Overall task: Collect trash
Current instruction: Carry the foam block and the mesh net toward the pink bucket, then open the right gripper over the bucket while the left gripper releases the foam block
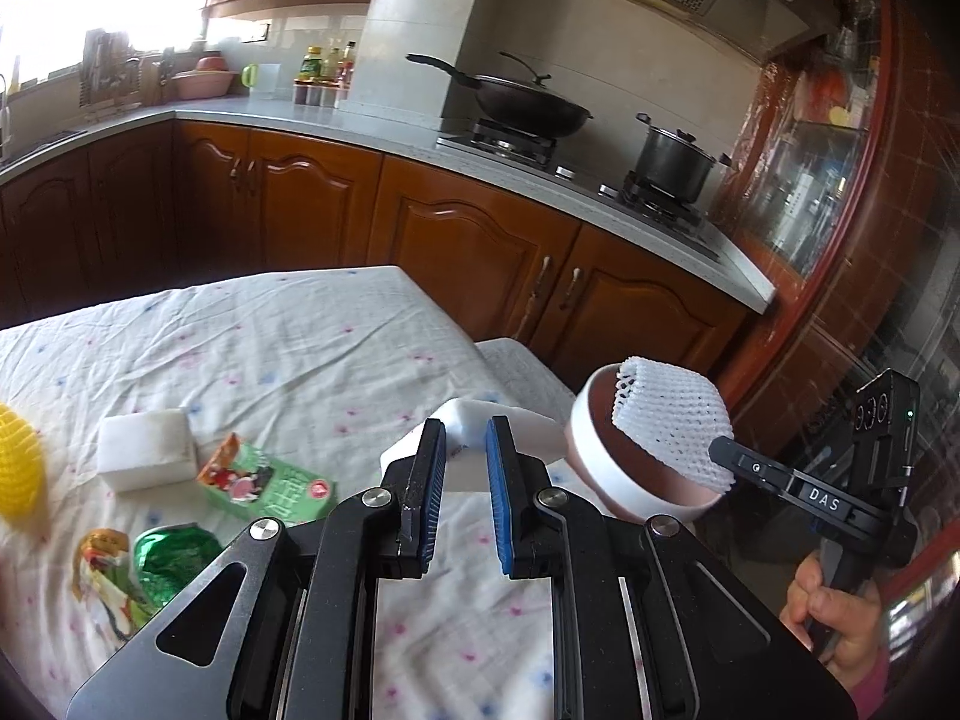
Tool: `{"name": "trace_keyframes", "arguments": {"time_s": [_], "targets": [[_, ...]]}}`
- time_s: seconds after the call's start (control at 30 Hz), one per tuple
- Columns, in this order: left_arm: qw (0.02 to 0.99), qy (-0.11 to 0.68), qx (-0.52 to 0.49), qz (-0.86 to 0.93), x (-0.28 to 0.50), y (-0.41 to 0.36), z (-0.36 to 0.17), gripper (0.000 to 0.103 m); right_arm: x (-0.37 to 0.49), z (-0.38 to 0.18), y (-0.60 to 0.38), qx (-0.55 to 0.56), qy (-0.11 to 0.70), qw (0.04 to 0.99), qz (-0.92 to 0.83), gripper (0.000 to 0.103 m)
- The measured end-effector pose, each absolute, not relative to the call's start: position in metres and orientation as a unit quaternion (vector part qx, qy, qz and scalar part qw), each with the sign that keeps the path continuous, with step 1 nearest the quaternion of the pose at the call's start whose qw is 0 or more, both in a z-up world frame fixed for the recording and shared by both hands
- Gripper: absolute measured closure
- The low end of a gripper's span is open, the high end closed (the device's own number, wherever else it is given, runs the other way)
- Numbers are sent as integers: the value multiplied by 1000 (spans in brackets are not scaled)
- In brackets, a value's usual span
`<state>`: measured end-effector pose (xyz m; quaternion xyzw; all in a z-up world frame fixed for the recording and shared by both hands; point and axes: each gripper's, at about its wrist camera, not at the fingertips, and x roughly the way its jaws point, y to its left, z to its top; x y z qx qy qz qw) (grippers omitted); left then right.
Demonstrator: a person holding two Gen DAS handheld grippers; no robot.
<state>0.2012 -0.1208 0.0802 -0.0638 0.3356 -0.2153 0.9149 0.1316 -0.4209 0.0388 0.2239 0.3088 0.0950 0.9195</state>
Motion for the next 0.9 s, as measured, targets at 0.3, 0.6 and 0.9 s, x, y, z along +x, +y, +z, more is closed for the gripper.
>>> {"name": "trace_keyframes", "arguments": {"time_s": [0.3, 0.6, 0.9], "targets": [[903, 338, -51, -261, 204, -171, 86, 90, 116, 38, -463, 235, 305, 921, 54, 94], [884, 352, -49, -303, 217, -224, 86, 90, 116, 28, -487, 234, 318, 918, 31, 94], [868, 377, -24, -323, 236, -282, 68, 90, 133, 17, -502, 210, 354, 911, 10, 94]]}}
